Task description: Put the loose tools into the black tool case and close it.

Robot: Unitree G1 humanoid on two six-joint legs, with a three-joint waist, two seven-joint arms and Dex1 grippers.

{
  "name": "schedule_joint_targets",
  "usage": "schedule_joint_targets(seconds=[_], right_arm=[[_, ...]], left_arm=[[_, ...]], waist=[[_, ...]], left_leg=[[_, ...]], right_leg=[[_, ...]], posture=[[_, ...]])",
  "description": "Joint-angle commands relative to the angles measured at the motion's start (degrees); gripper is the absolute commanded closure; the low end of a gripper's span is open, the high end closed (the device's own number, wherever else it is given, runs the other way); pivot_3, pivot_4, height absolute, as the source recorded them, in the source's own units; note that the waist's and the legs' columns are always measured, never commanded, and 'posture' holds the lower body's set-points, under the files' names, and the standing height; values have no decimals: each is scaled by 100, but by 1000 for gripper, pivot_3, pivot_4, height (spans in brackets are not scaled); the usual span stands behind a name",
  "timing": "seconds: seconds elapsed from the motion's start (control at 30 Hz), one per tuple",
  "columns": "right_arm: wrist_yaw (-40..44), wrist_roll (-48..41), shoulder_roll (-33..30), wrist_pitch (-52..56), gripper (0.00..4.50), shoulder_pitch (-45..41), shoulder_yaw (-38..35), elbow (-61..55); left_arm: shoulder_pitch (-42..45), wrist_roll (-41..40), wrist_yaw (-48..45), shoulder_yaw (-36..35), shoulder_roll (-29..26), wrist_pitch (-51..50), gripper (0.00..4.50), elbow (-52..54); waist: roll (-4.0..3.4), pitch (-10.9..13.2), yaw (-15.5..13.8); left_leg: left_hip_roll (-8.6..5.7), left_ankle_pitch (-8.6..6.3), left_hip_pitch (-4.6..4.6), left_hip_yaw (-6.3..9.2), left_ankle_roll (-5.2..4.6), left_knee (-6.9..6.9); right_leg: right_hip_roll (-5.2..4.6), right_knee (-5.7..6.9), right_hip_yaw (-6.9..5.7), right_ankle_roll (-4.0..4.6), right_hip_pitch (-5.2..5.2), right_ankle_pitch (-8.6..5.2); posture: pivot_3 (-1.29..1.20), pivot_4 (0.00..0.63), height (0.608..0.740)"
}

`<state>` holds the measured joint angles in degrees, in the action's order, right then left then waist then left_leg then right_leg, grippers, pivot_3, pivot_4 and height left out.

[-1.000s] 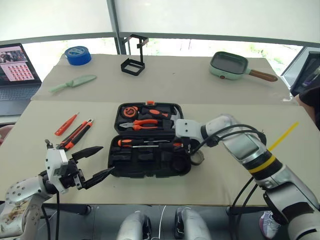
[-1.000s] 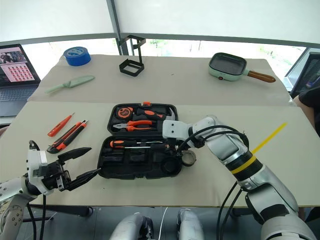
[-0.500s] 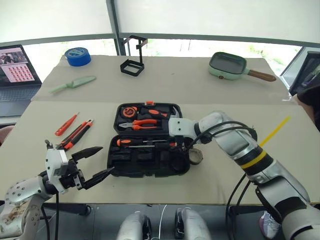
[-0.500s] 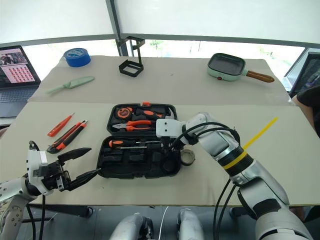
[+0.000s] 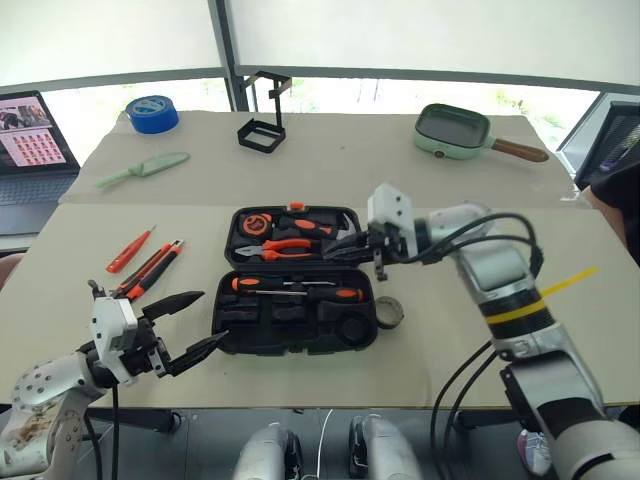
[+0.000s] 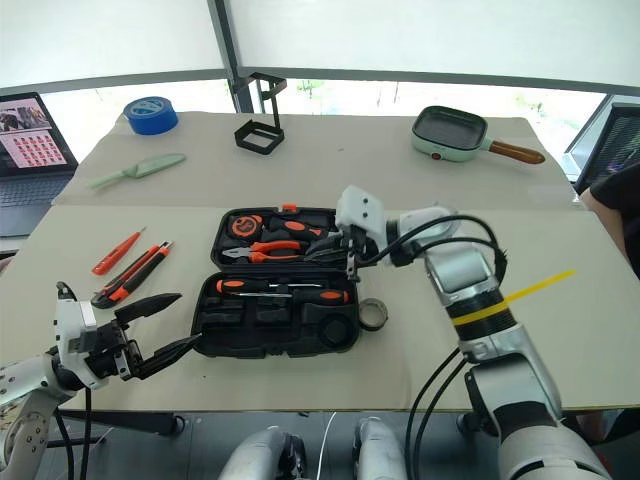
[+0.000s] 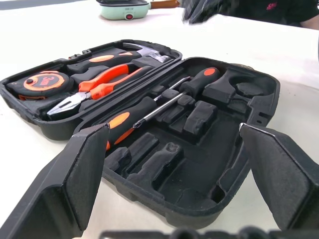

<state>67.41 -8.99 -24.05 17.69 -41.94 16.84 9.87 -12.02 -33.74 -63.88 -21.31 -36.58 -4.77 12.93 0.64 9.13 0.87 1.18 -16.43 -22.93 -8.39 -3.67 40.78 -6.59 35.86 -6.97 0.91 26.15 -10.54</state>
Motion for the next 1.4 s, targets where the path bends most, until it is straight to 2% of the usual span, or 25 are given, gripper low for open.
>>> schedule_joint_targets(seconds=[0.03, 0.17, 0.5, 0.63, 0.7, 0.83, 0.9, 1.0, 1.07, 1.17, 1.23, 1.3, 1.4], right_arm=[[-186, 316, 82, -455, 4443, 115, 219, 80], [-429, 551, 263, -684, 4443, 167, 366, 484], [-362, 986, 615, -1107, 4443, 88, 828, 792], [-462, 1193, 665, -1798, 4443, 49, 882, 898], [-543, 1028, 707, -1921, 4443, 24, 644, 859], [-521, -89, 719, -1785, 4443, 217, -296, 167], [-263, -770, 468, -1430, 3903, 625, -695, -543], [-313, -1048, 139, -1275, 3082, 1190, -1002, -1217], [-530, -1149, 31, -1290, 2311, 1541, -1249, -1532], [-611, -1292, -75, -1931, 1337, 2267, -1768, -1725], [-438, -1420, -38, -2649, 697, 2716, -2031, -1726], [-563, -1441, -55, -2836, 35, 2977, -2213, -1808], [-797, -1536, -183, -2601, 35, 3457, -2405, -1914]], left_arm=[[-32, -16, 51, -107, 6, 148, 0, 79], [-114, -46, 109, -163, -23, 139, 0, 156], [-443, -51, 257, -356, -89, 85, 0, 330], [-426, -45, 655, -465, -36, -96, 0, 315], [-486, -77, 749, -528, -23, -134, 0, 351], [-829, -162, 1087, -942, 170, -176, 0, 339], [-1084, -344, 1128, -1316, 345, -102, 0, 169], [-1366, -477, 1267, -1755, 526, -101, 0, -22], [-1499, -457, 1434, -1998, 625, -70, 0, -182], [-1644, -495, 1868, -2544, 851, 20, 0, -636], [-1681, -615, 2104, -2867, 970, -22, 0, -931], [-1717, -654, 2187, -3008, 981, -84, 0, -1133], [-1631, -830, 2470, -3133, 824, -582, 0, -1499]], waist=[[0, 0, 2], [1, -1, 2], [2, -2, 78], [3, -2, 109], [3, -2, 141], [2, -2, 141], [2, -1, 126], [5, -3, 82], [8, -3, 28], [10, -3, -20], [12, -3, -24], [18, -5, -29], [24, -6, -35]], left_leg=[[0, 0, 0, -1, 0, 1], [-1, 0, 6, -5, 2, 1], [24, 4, 15, -8, 19, -2], [44, 8, 16, -11, 30, -4], [53, 12, 18, -11, 36, -5], [62, 15, 14, -11, 41, -6], [62, 15, 10, -11, 41, -7], [62, 11, 7, -7, 36, -7], [62, -6, 8, -7, 30, -6], [62, -27, 9, -7, 63, -5], [63, -49, 11, -7, 29, -4], [63, -50, 11, -7, 24, -3], [63, -45, 13, -7, 15, -1]], right_leg=[[0, 1, 1, 0, 0, 0], [0, -1, 6, -2, -2, -1], [15, 3, 6, 8, -3, -7], [28, 3, 3, 12, -3, -10], [39, 4, 3, 13, -3, -11], [40, 5, 3, 27, 3, -9], [39, 2, 2, 30, 4, -9], [20, -9, 1, 30, 2, -10], [17, -12, -2, 26, 0, -13], [15, -14, 0, 0, 2, -30], [16, -13, 0, -4, 0, -33], [17, -13, 0, -5, -1, -33], [18, -8, 1, -6, -1, -33]], posture=[[0, 150, 740], [0, 150, 740], [0, 150, 740], [0, 150, 740], [0, 150, 740], [0, 150, 740], [0, 150, 740], [0, 150, 740], [0, 150, 740], [0, 150, 740], [0, 150, 740], [0, 150, 740], [0, 150, 740]])
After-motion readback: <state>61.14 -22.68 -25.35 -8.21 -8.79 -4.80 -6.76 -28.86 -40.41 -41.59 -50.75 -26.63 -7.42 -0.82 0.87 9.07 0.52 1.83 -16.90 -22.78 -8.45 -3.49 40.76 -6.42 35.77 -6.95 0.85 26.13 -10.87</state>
